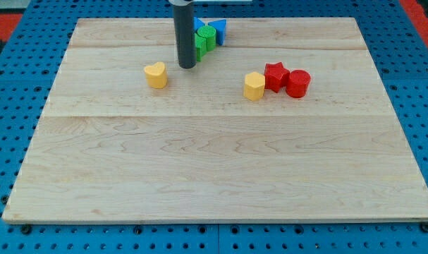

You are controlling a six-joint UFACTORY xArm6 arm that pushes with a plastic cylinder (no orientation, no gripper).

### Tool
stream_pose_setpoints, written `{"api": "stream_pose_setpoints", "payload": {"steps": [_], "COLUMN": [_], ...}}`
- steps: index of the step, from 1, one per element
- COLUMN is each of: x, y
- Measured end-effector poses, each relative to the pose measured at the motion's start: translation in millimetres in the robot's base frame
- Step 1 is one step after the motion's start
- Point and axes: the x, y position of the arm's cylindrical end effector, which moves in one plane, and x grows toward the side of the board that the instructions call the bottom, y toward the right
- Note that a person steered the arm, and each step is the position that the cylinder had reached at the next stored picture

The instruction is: Push the yellow heart to the center

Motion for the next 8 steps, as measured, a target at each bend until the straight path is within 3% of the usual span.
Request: {"api": "stream_pose_setpoints", "payload": {"steps": [2, 3, 4, 6, 7, 8], "x": [-2.6, 27.6, 35.1, 51.9, 87.2, 102.1], "y": [-71.5, -49.1, 35.2, -26.5, 1.6, 109.6]}}
